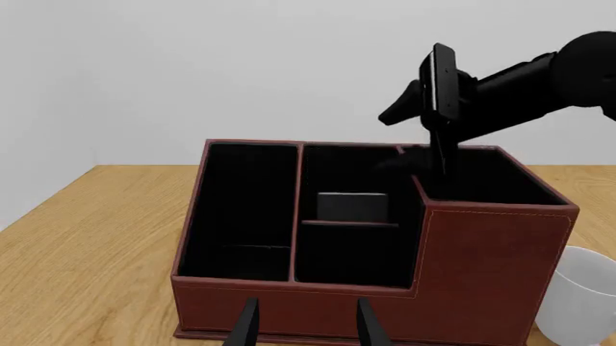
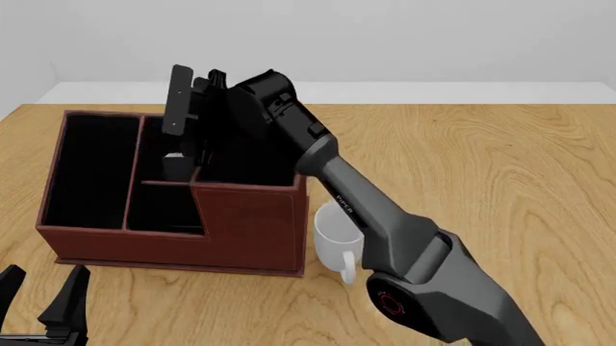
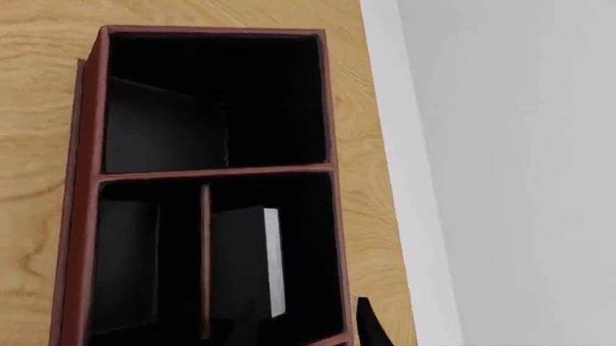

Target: Pick up the book and place it in the front compartment of the caddy.

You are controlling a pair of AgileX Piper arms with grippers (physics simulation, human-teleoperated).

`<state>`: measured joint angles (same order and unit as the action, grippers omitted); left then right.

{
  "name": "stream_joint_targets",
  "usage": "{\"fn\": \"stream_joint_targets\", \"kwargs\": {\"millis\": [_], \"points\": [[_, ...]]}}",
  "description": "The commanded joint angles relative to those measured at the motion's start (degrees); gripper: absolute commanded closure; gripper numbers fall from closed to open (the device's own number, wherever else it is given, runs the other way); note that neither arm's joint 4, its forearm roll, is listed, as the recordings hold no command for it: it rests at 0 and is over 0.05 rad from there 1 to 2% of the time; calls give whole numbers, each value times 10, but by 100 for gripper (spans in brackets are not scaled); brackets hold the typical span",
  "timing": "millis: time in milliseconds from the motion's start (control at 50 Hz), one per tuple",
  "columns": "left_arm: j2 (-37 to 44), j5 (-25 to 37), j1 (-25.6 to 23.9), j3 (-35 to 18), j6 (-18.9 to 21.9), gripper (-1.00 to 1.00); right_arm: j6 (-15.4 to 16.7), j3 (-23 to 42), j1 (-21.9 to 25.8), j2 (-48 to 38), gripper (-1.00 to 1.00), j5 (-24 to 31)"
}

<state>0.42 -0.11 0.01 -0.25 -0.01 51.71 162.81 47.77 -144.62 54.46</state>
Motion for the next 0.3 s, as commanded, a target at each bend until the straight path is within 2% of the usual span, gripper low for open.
{"fn": "stream_joint_targets", "kwargs": {"millis": [20,300], "points": [[0,0,0,0,0,-100,-1,-6,-28,-25,-100,-19],[0,0,0,0,0,-100,-16,-7,4,15,-100,-11]]}}
